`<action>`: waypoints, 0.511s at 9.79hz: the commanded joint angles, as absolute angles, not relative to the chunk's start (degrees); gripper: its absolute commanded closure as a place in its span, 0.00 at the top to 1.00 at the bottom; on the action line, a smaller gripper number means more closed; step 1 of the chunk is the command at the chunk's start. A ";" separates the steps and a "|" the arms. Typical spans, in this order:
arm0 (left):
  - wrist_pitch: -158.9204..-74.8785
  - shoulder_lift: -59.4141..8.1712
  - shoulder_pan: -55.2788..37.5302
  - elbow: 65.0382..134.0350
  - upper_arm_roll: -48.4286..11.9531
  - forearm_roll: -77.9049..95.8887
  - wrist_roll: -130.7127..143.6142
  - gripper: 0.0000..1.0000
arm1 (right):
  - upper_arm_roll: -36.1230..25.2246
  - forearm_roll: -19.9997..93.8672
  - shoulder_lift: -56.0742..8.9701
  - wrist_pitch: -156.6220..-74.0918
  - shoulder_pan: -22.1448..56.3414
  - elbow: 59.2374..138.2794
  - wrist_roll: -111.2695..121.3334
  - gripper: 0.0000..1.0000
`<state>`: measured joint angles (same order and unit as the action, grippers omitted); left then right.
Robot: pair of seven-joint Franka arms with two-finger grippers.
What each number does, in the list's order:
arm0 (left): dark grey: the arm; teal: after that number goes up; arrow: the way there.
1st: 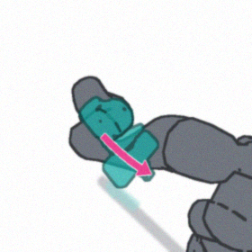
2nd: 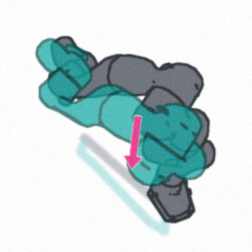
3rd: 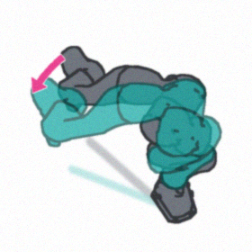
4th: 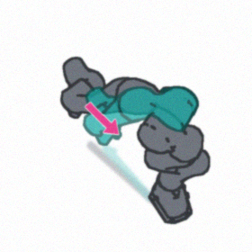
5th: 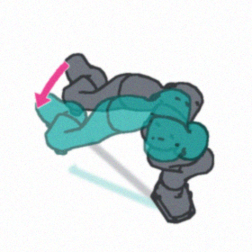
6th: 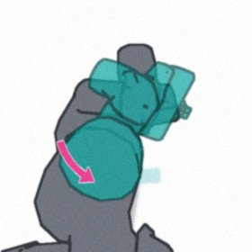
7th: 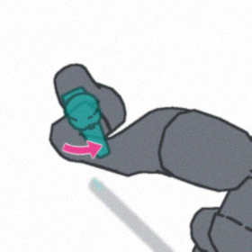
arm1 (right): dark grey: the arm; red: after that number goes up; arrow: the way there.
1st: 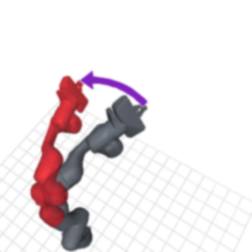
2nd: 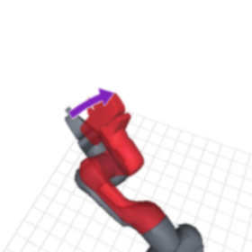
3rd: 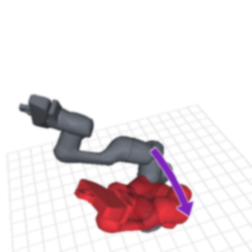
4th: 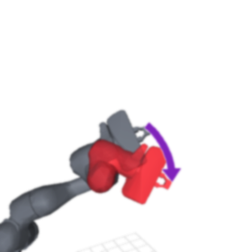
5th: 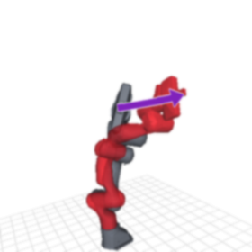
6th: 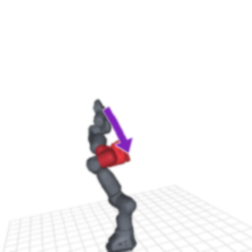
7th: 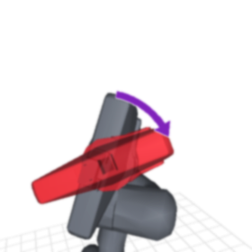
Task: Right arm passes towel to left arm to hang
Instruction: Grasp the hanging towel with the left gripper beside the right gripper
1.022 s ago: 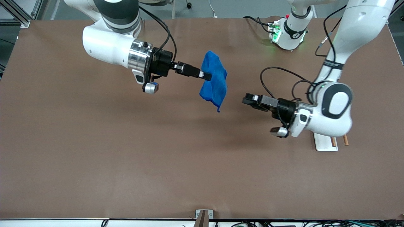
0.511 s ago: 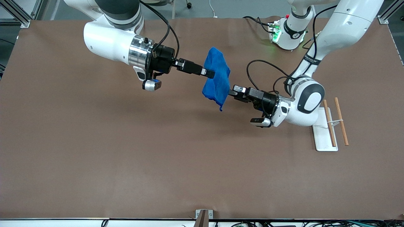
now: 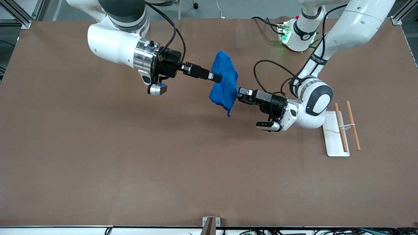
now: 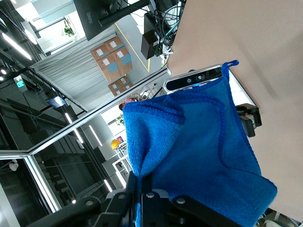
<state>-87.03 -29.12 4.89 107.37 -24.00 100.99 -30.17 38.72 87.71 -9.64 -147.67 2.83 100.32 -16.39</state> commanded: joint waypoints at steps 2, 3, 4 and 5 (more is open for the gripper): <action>-87.80 -29.09 5.01 108.63 -24.26 102.13 -31.73 0.65 | 39.29 89.38 -10.37 -148.62 3.16 99.32 -15.12 0.00; -87.80 -29.18 4.84 108.46 -24.26 102.13 -31.73 0.55 | 39.29 89.38 -10.37 -148.62 3.16 99.32 -15.12 0.00; -87.89 -29.18 4.75 108.28 -24.26 102.13 -31.64 0.40 | 39.29 89.38 -10.37 -148.62 3.16 99.32 -15.12 0.00; -87.89 -29.27 4.92 108.19 -24.17 102.04 -31.64 0.23 | 39.20 89.38 -10.37 -148.62 3.16 99.40 -15.12 0.00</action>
<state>-87.03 -28.89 4.77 107.17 -24.11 101.48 -30.17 38.84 87.71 -9.64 -147.77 2.88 100.31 -16.39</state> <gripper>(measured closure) 0.555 0.947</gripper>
